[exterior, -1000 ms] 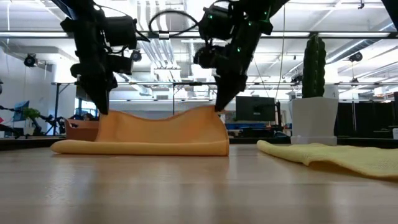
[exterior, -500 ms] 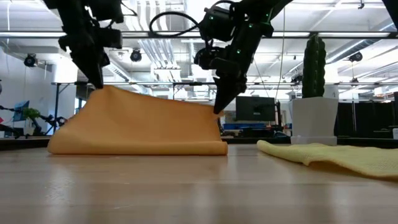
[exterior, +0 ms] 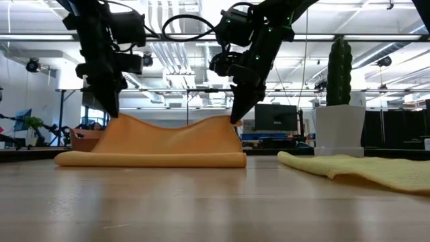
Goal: Roll microfiber towels into tight, uniform cylinder then place into a basket
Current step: Fold the orange towel
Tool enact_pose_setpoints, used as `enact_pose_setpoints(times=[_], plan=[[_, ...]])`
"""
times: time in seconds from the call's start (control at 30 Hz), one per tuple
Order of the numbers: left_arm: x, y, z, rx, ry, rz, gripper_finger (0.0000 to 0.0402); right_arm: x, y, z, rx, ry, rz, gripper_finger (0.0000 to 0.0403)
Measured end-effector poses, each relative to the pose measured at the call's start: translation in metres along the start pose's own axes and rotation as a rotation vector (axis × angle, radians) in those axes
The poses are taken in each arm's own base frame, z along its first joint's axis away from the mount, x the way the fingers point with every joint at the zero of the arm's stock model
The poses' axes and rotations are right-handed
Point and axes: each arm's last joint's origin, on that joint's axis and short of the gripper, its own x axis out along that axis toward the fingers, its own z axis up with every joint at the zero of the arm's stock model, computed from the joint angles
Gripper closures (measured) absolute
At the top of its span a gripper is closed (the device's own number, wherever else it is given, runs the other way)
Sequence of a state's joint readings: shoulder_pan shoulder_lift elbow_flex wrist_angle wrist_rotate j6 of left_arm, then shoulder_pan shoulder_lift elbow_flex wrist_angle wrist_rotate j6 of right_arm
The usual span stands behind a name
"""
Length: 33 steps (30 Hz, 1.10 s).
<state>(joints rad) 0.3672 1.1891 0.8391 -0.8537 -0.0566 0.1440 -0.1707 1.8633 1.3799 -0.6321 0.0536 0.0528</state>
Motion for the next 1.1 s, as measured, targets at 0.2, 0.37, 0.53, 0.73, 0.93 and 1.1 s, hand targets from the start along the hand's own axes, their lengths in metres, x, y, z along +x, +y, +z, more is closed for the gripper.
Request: enact_pose_setpoints(times=[0.2, 0.37, 0.53, 0.73, 0.93, 1.1], plan=[[0.008, 0.0, 0.002, 0.029, 0.029, -0.01, 0.0402, 0.0, 0.0, 0.001, 0.001, -0.016, 0.0, 0.0394], [0.01, 0.0, 0.002, 0.029, 0.037, -0.011, 0.0402, 0.0, 0.0, 0.002, 0.042, -0.026, 0.001, 0.0394], [0.011, -0.001, 0.001, 0.029, 0.04, -0.012, 0.0402, 0.001, 0.0, 0.002, 0.054, -0.032, 0.002, 0.0394], [0.015, -0.001, 0.001, 0.022, 0.049, -0.013, 0.0402, 0.001, 0.0, 0.002, 0.054, -0.033, 0.002, 0.0394], [0.015, -0.001, 0.0, 0.014, 0.049, -0.012, 0.0402, 0.001, 0.0, 0.002, 0.088, -0.033, 0.002, 0.0394], [0.014, -0.002, 0.0, -0.006, 0.04, -0.046, 0.0391, 0.001, 0.0, 0.003, 0.114, -0.039, 0.004, 0.039]])
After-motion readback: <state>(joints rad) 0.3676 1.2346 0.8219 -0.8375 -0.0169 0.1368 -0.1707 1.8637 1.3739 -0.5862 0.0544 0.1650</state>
